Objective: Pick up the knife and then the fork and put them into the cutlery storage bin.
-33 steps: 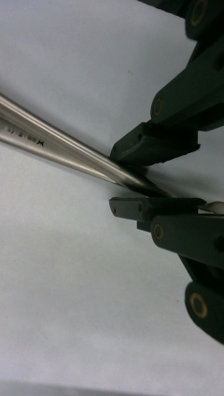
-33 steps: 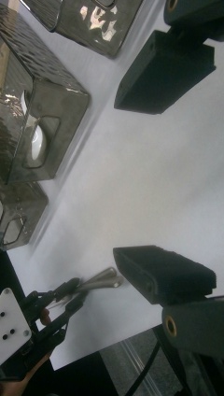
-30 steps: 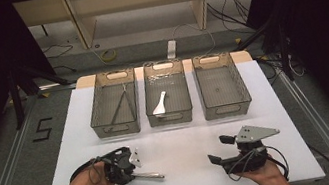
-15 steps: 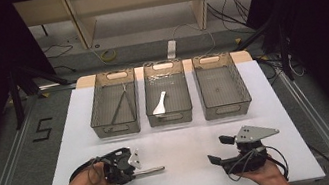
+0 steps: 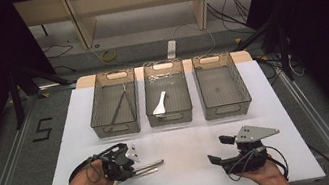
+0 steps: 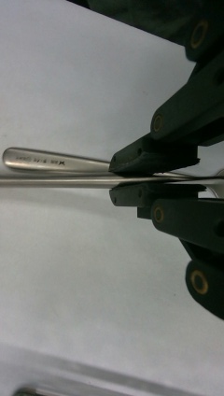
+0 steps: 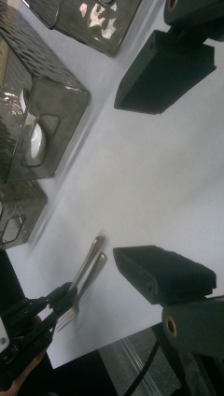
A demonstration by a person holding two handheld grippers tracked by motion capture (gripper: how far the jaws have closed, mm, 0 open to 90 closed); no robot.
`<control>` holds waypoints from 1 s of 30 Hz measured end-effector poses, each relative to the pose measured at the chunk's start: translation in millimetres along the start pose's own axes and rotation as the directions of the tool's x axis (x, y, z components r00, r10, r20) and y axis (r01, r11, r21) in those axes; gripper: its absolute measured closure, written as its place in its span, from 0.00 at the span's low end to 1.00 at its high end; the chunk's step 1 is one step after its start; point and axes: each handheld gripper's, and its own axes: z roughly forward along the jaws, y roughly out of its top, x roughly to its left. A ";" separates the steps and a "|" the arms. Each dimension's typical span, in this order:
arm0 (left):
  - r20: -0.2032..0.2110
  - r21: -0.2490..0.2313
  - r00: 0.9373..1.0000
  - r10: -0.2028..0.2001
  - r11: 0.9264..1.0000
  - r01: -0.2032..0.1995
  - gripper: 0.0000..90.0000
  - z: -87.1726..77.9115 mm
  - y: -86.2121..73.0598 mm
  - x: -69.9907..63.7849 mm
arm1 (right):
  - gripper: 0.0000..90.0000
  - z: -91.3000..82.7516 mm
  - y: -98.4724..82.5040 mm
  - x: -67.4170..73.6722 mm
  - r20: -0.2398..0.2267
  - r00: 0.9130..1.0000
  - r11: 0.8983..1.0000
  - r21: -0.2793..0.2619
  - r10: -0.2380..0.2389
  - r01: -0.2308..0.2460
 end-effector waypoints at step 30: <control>0.114 -0.120 0.984 0.135 0.985 -0.121 0.92 -1.0 70.6 -48.2 | 0.31 45.2 13.8 49.5 -0.188 0.953 0.959 0.110 -0.239 0.262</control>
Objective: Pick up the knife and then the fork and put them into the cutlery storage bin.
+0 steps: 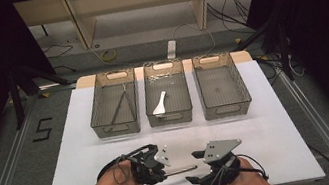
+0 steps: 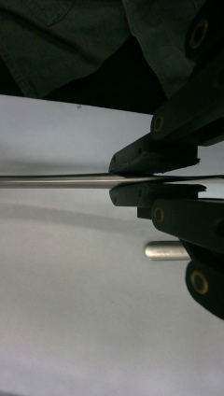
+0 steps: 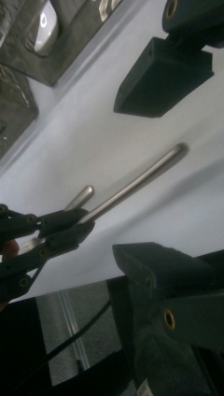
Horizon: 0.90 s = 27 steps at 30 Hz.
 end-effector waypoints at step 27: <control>0.043 -0.012 0.994 0.105 0.994 -0.105 0.92 3.6 22.3 -12.4 | 0.83 28.0 -1.5 11.3 -0.045 0.979 0.960 0.192 -0.200 0.205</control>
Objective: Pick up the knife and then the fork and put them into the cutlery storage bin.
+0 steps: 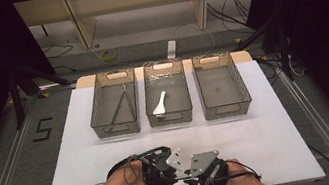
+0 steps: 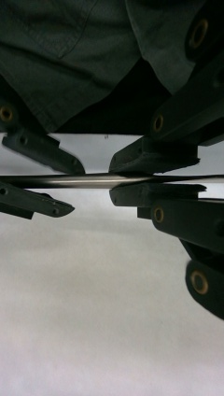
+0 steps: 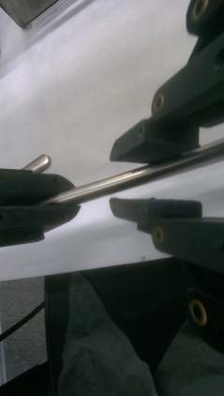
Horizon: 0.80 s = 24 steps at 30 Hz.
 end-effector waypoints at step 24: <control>-0.059 -0.139 0.997 -0.041 0.990 0.033 0.59 -14.2 -4.3 4.6 | 0.94 -1.1 -0.8 1.2 -0.052 0.997 0.996 0.066 -0.060 0.064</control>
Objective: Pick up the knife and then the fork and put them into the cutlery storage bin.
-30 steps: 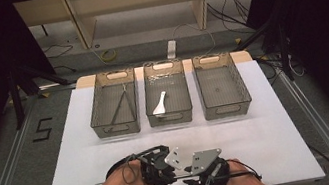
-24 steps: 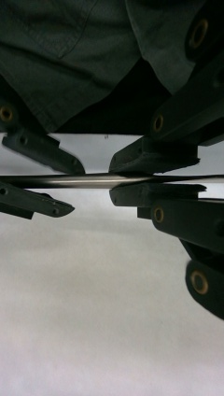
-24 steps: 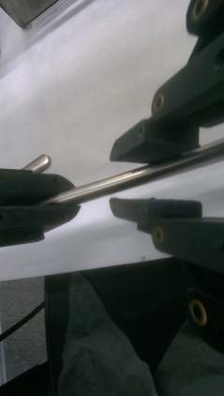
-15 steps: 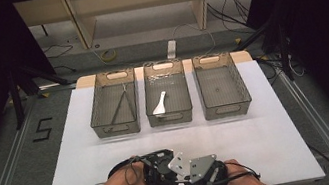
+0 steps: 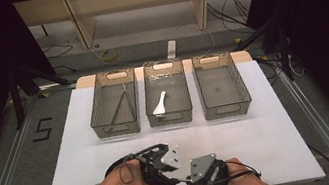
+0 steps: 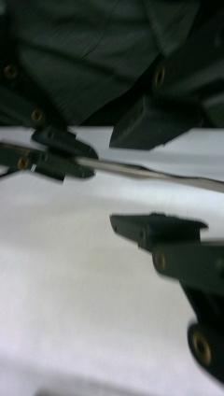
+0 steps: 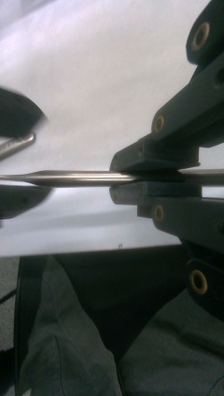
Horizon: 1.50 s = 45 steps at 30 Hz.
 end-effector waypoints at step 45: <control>-0.199 -0.494 0.810 -0.552 0.770 0.404 0.18 -55.9 -92.4 38.0 | 0.94 -95.8 -45.1 -162.5 0.397 0.750 0.849 -0.228 0.529 -0.477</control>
